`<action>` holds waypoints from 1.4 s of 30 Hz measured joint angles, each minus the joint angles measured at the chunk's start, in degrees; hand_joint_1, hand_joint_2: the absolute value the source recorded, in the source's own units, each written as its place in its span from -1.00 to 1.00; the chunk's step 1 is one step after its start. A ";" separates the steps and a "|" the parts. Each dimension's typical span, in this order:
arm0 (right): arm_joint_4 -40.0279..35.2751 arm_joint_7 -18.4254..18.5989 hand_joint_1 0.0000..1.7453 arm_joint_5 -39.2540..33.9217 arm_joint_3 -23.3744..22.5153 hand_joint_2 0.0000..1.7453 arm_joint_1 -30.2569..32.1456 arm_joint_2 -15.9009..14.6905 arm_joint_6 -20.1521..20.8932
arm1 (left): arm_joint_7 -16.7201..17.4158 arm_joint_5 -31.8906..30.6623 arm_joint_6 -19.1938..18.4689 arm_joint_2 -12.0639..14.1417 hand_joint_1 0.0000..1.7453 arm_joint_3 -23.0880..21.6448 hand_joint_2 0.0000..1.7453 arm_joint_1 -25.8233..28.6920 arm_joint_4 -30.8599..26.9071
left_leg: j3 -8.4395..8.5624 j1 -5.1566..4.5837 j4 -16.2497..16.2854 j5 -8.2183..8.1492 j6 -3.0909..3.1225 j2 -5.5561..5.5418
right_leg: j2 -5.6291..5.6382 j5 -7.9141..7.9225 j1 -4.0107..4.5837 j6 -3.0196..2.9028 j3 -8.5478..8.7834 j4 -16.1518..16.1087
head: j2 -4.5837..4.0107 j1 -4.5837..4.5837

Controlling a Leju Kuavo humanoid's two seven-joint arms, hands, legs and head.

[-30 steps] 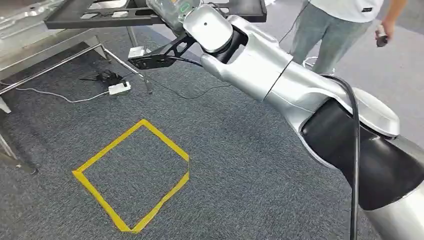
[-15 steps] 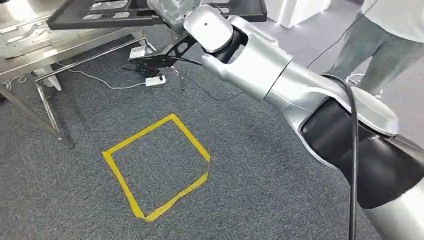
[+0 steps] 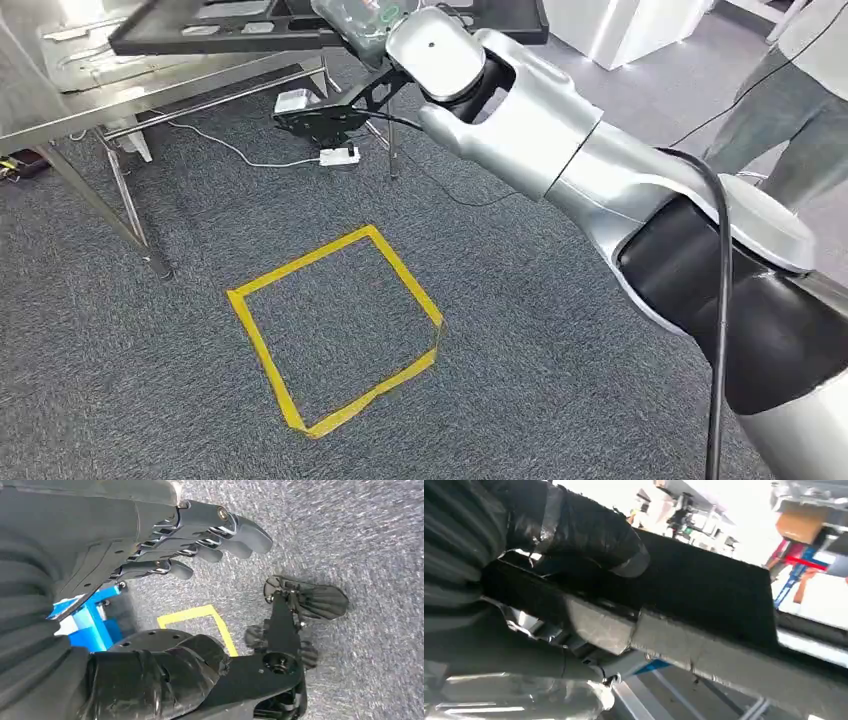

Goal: Take the parts from the cabinet and place them on the table.

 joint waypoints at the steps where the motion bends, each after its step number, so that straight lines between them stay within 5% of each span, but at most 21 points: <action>1: -0.17 -0.02 1.00 0.04 0.00 1.00 0.00 -0.20 0.11 | 0.04 0.04 0.00 0.00 -1.00 0.00 1.00 0.00 0.00 | 0.17 -0.11 0.03 -0.07 0.01 -0.25 | 0.10 2.73 0.22 -0.43 1.65 -4.19 | 0.00 0.00; 2: -0.31 -0.02 1.00 0.07 0.00 1.00 -0.12 -0.44 0.13 | 0.04 0.15 0.00 0.00 -1.00 0.00 1.00 0.00 0.00 | 0.32 -0.12 0.04 -0.16 -0.04 -0.47 | 0.38 5.61 0.45 -0.94 3.89 -9.52 | 0.00 0.04; 3: -0.37 -0.02 1.00 0.09 0.00 1.00 -0.24 -0.59 0.15 | 0.04 0.15 -0.02 -0.07 -1.00 0.00 1.00 0.00 0.00 | 0.29 -0.08 0.03 -0.21 -0.09 -0.64 | 1.10 6.81 0.79 -1.49 5.38 -13.66 | 0.00 -0.02; 4: -0.46 -0.09 1.00 0.09 0.00 1.00 -0.34 -0.59 0.17 | 0.04 0.17 0.00 -0.20 -1.00 0.00 1.00 -0.07 0.00 | 0.02 -0.41 0.27 -0.30 -0.33 -0.87 | 1.15 6.41 0.86 -1.63 6.36 -14.97 | 0.00 -0.04; 5: -0.63 -0.15 1.00 0.07 0.00 1.00 -0.23 -0.61 0.22 | 0.02 0.22 0.02 -0.26 -1.00 0.00 1.00 -0.09 -0.02 | -0.02 -0.17 0.01 -0.14 -0.59 -0.92 | 1.01 6.46 0.87 -1.56 6.31 -14.83 | 0.00 -0.05; 7: -0.74 -0.24 1.00 0.07 0.00 1.00 0.13 -0.68 0.28 | -0.09 0.22 0.42 -0.28 -1.00 0.00 1.00 0.02 0.00 | 0.00 -0.23 0.21 -0.35 -0.15 -0.93 | 1.02 6.52 0.94 -1.07 6.45 -15.16 | 0.00 -0.07; 21: -1.03 -0.61 1.00 -0.02 0.00 1.00 1.23 -0.94 -0.20 | 0.04 -0.20 0.63 -0.33 -1.00 -0.02 1.00 0.03 0.00 | 0.40 -0.22 -0.61 -0.11 -0.76 -0.92 | 1.08 6.47 0.97 -1.55 6.41 -15.08 | 0.00 -0.07; 42: 0.33 -1.99 1.00 0.28 0.00 1.00 1.44 1.62 -2.25 | 1.05 0.48 2.56 0.70 -1.00 0.00 1.00 -0.02 0.00 | 0.39 -0.27 -0.62 -0.11 -0.78 -0.93 | 0.96 6.46 0.75 -1.55 6.46 -15.13 | 0.00 -0.04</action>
